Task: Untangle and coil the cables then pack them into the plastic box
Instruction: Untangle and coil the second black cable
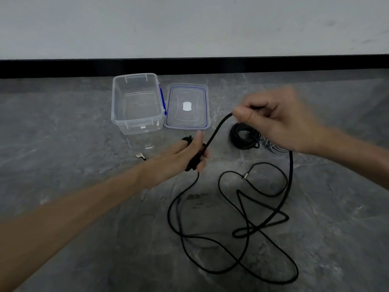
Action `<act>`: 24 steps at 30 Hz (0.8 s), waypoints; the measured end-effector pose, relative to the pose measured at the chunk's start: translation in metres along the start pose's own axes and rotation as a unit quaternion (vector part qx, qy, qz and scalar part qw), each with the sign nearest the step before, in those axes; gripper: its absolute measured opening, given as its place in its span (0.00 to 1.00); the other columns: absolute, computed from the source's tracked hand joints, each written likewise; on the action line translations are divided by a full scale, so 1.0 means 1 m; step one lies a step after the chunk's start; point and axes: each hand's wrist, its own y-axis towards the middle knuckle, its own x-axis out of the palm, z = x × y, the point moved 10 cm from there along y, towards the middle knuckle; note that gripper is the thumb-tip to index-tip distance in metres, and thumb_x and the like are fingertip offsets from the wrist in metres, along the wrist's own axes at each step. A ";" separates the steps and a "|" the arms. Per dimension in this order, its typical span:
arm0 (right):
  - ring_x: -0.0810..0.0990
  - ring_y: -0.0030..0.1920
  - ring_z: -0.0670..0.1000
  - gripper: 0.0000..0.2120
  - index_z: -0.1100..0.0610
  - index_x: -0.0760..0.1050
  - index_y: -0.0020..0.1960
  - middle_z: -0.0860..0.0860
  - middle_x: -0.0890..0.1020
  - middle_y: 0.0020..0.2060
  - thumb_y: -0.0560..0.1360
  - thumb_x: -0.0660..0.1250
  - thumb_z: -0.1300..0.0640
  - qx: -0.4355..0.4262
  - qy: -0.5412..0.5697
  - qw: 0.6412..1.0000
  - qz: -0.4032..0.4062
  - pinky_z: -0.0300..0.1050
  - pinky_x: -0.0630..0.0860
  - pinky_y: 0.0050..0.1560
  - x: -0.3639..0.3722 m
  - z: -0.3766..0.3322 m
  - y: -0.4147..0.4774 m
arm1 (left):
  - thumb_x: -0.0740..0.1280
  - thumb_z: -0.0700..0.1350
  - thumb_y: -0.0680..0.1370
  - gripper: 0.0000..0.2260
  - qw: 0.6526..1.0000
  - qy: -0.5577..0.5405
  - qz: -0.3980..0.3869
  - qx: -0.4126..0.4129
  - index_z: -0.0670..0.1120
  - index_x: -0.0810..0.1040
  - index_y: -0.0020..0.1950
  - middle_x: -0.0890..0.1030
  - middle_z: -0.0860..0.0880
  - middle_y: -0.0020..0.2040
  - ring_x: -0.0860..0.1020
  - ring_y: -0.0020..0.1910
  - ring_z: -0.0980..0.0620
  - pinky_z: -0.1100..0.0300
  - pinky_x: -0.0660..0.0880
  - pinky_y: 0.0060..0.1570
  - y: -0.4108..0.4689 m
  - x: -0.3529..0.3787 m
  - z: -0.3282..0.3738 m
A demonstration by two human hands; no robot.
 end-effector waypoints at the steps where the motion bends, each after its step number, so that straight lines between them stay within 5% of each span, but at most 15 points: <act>1: 0.66 0.25 0.43 0.12 0.57 0.77 0.39 0.49 0.71 0.24 0.79 0.63 0.53 0.005 0.004 1.000 0.014 0.29 0.60 0.29 -0.003 0.008 0.000 | 0.46 0.65 0.80 0.28 1.000 0.008 -0.016 0.012 0.45 0.75 0.47 0.76 0.54 0.35 0.71 0.37 0.56 0.61 0.68 0.44 -0.003 0.005 0.008; 5: 0.67 0.26 0.42 0.12 0.61 0.78 0.42 0.52 0.72 0.26 0.80 0.63 0.55 0.010 -0.020 0.999 0.030 0.29 0.61 0.30 -0.005 0.032 0.002 | 0.57 0.55 0.83 0.21 0.996 0.045 -0.050 0.066 0.41 0.73 0.38 0.73 0.55 0.31 0.71 0.34 0.56 0.60 0.70 0.43 -0.008 0.021 0.034; 12: 0.73 0.31 0.44 0.20 0.59 0.76 0.41 0.48 0.75 0.30 0.80 0.56 0.46 0.064 -0.004 0.997 -0.036 0.39 0.69 0.33 0.043 0.072 -0.016 | 0.56 0.49 0.83 0.15 0.978 -0.194 -0.031 0.065 0.45 0.73 0.41 0.71 0.54 0.27 0.73 0.33 0.53 0.59 0.69 0.46 -0.005 0.024 0.059; 14: 0.75 0.32 0.48 0.15 0.47 0.79 0.44 0.54 0.78 0.31 0.79 0.56 0.45 0.098 0.047 0.992 -0.062 0.47 0.72 0.34 0.063 0.073 -0.021 | 0.55 0.50 0.83 0.15 0.969 -0.238 -0.019 0.064 0.46 0.73 0.40 0.71 0.54 0.27 0.74 0.33 0.53 0.56 0.68 0.48 -0.001 0.019 0.064; 16: 0.72 0.30 0.42 0.16 0.36 0.75 0.37 0.48 0.76 0.27 0.77 0.57 0.52 0.137 0.091 0.985 -0.056 0.43 0.68 0.32 0.076 0.071 -0.024 | 0.53 0.49 0.83 0.15 0.957 -0.286 0.005 0.056 0.46 0.73 0.41 0.71 0.54 0.28 0.75 0.34 0.53 0.56 0.69 0.47 0.002 0.014 0.066; 20: 0.72 0.27 0.37 0.24 0.42 0.72 0.33 0.35 0.73 0.23 0.81 0.56 0.64 0.185 0.156 0.968 -0.061 0.28 0.66 0.31 0.103 0.060 -0.034 | 0.54 0.51 0.83 0.13 0.926 -0.372 0.040 0.052 0.48 0.73 0.44 0.76 0.53 0.33 0.75 0.39 0.53 0.58 0.67 0.43 0.006 -0.001 0.065; 22: 0.69 0.25 0.40 0.21 0.42 0.75 0.41 0.40 0.70 0.22 0.83 0.54 0.62 0.204 0.209 0.954 -0.070 0.31 0.64 0.29 0.114 0.053 -0.038 | 0.55 0.51 0.83 0.12 0.919 -0.386 0.059 0.060 0.47 0.73 0.46 0.78 0.53 0.36 0.77 0.42 0.53 0.55 0.66 0.49 0.008 -0.010 0.064; 24: 0.65 0.24 0.42 0.12 0.53 0.76 0.48 0.42 0.67 0.22 0.84 0.54 0.59 0.233 0.244 0.938 -0.081 0.38 0.65 0.28 0.121 0.051 -0.045 | 0.56 0.50 0.83 0.11 0.911 -0.396 0.082 0.082 0.46 0.73 0.47 0.80 0.51 0.38 0.78 0.44 0.52 0.56 0.69 0.54 0.010 -0.022 0.065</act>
